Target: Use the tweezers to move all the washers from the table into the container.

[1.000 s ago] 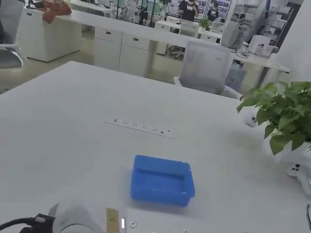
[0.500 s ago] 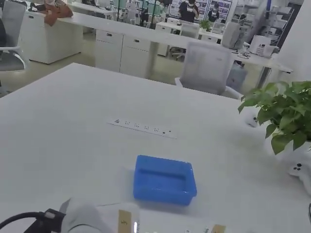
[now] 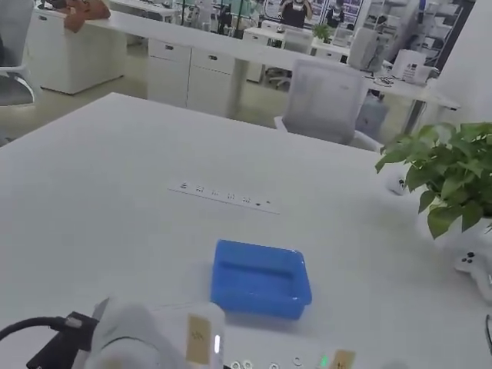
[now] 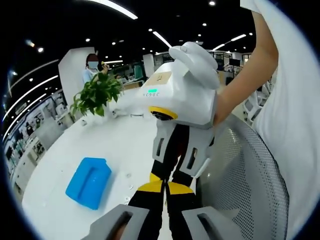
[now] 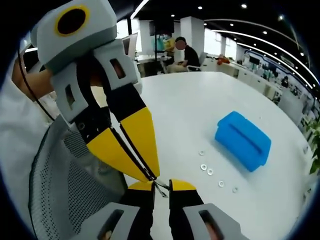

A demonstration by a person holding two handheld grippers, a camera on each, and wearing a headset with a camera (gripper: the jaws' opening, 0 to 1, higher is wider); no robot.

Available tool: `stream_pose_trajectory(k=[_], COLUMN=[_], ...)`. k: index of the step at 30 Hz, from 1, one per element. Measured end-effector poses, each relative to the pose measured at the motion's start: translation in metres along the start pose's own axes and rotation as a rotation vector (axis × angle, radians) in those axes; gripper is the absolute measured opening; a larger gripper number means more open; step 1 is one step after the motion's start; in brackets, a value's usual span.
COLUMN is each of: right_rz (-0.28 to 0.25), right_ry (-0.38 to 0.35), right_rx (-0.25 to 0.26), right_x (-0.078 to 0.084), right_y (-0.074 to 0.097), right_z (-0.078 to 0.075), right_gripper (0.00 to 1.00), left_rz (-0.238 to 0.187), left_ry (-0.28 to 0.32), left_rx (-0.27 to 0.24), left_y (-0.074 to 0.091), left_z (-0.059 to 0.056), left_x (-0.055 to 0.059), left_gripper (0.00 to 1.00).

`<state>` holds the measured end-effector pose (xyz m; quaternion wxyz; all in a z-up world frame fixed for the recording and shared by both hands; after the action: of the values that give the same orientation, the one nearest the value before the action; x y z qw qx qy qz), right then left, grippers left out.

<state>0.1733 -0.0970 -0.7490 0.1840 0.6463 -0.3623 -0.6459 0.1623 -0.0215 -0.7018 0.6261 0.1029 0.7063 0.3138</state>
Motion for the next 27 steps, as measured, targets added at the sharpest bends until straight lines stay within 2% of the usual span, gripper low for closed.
stream_pose_trajectory(k=[5,8,13,14,17,23,27], right_rz=[0.005,0.001,-0.003,-0.003,0.006,0.044,0.032], right_ry=[0.04,0.067,0.062,0.068,0.098,0.176,0.178], right_rx=[0.02,0.036,0.032,0.031,0.029,-0.002,-0.005], right_x=[-0.005,-0.009,-0.013,-0.015,-0.017,-0.019,-0.022], right_y=[0.0,0.0,0.001,0.001,0.001,-0.004,-0.004], right_z=[0.001,0.003,0.0,0.0,0.0,0.005,0.007], right_gripper=[0.05,0.04,0.03,0.03,0.03,0.03,0.04], left_rz=[-0.025,-0.061,-0.08,-0.101,-0.125,-0.113,-0.11], left_ry=[0.008,0.064,0.114,0.13,0.153,0.158,0.147], left_rx=[-0.02,-0.037,-0.061,-0.072,-0.09,-0.062,-0.051], left_y=[0.002,0.004,0.005,0.006,0.009,0.012,0.016], left_z=[0.001,0.004,0.003,0.003,0.005,0.004,0.004], left_x=[-0.001,-0.001,0.005,0.005,0.006,0.01,0.011], left_gripper=[0.0,0.0,0.01,0.0,0.0,0.0,0.0])
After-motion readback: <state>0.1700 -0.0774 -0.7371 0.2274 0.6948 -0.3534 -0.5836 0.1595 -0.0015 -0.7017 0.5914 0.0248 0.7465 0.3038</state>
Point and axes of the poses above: the centre of the closed fingertips' face, and the gripper's own axes: y roughly backward along the fingers, z roughly to its left, x roughly out of its underside, the point moved 7 cm from there along y, roughly backward along the fingers, and after that the axes turned 11 degrees about y, right-handed, at the moved point
